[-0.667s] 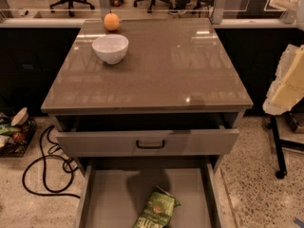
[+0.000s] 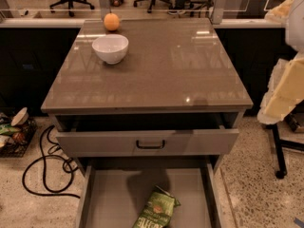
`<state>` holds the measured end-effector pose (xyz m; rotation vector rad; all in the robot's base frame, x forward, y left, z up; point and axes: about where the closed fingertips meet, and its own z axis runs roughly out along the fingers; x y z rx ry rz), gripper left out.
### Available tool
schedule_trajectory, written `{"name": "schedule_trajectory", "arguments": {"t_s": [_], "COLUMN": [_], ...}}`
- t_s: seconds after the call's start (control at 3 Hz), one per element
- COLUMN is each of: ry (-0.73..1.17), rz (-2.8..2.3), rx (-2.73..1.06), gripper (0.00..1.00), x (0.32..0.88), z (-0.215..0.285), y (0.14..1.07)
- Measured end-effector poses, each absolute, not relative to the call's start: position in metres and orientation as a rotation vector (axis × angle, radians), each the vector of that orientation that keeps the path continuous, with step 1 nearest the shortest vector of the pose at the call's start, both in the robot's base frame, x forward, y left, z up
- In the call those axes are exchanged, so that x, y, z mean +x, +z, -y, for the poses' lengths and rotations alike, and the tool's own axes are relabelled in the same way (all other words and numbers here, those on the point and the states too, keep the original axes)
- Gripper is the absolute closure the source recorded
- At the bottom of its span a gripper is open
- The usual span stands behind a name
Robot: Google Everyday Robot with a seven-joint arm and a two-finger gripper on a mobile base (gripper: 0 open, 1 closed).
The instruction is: Pick green jalapeno chip bag from middle drawer and place on counter
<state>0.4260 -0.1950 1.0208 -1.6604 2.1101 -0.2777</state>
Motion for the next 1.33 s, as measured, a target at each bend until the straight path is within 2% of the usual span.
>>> {"name": "schedule_trajectory", "arguments": {"t_s": [0.67, 1.33], "ry": [-0.351, -0.211], "rz": [-2.126, -2.189], "rx": [-1.684, -1.613], "gripper": [0.0, 0.0], "x": [0.414, 0.408], "z": [0.193, 0.175], "y": [0.931, 0.81]}}
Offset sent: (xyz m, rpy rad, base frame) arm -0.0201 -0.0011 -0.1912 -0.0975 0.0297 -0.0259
